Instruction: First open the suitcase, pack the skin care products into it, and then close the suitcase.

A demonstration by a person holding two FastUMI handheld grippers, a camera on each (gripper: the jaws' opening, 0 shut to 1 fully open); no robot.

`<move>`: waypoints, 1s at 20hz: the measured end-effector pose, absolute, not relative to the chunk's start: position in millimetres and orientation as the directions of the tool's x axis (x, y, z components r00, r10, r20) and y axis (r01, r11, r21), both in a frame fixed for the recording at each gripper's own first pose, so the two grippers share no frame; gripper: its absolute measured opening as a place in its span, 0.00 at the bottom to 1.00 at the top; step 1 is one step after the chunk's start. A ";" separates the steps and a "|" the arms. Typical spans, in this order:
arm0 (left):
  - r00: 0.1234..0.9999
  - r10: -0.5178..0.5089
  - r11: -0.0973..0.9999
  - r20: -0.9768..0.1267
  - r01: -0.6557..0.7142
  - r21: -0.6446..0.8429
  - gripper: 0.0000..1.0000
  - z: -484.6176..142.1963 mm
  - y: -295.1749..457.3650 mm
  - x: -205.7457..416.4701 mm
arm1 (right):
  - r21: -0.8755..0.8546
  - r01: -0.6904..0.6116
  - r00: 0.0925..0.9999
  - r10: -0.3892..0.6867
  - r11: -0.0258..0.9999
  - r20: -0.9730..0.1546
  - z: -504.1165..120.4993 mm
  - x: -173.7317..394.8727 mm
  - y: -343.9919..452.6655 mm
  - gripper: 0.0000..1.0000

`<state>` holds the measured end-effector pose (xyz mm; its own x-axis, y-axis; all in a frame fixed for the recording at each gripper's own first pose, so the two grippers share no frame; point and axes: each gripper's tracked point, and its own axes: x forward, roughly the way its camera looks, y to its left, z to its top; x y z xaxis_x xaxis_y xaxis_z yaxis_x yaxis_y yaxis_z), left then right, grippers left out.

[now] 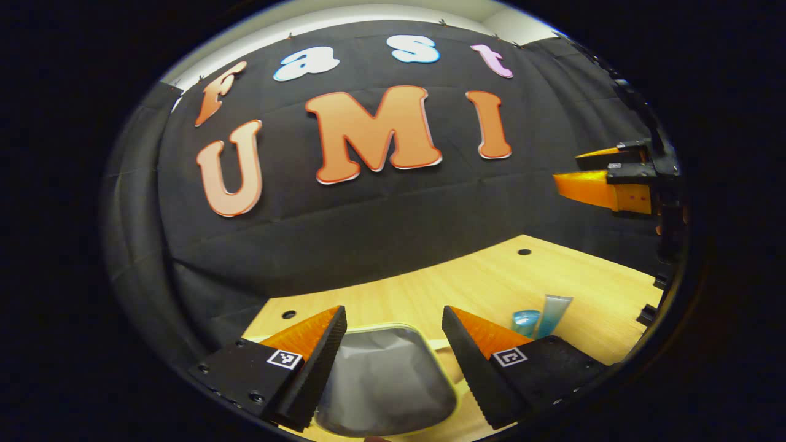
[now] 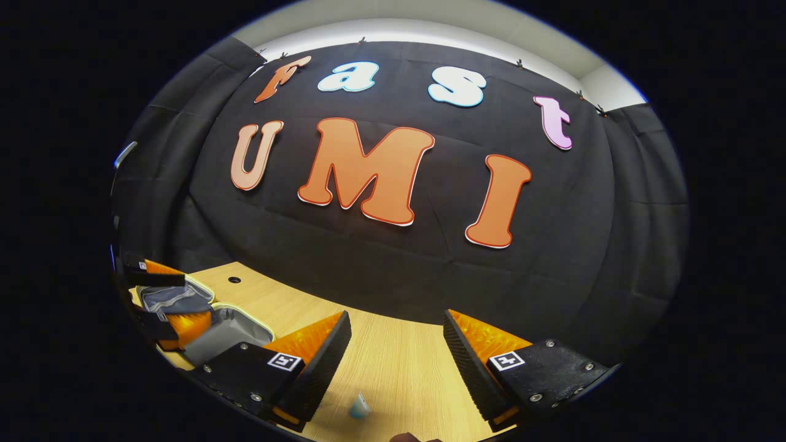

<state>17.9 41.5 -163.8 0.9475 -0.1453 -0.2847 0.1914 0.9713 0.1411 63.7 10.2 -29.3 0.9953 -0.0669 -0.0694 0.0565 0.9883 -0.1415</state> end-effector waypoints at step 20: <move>0.878 -0.284 0.953 -0.384 0.302 -0.015 0.90 -332.4 -125.8 25.5 | -0.106 -0.076 0.991 0.063 0.992 -0.116 -145.9 82.8 -8.3 0.95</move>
<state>25.5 -125.8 -332.4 0.8784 -0.2844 -0.3840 0.3019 0.9532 -0.0154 82.8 -8.3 -145.9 0.9912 0.0632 -0.1164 -0.0756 0.9915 -0.1056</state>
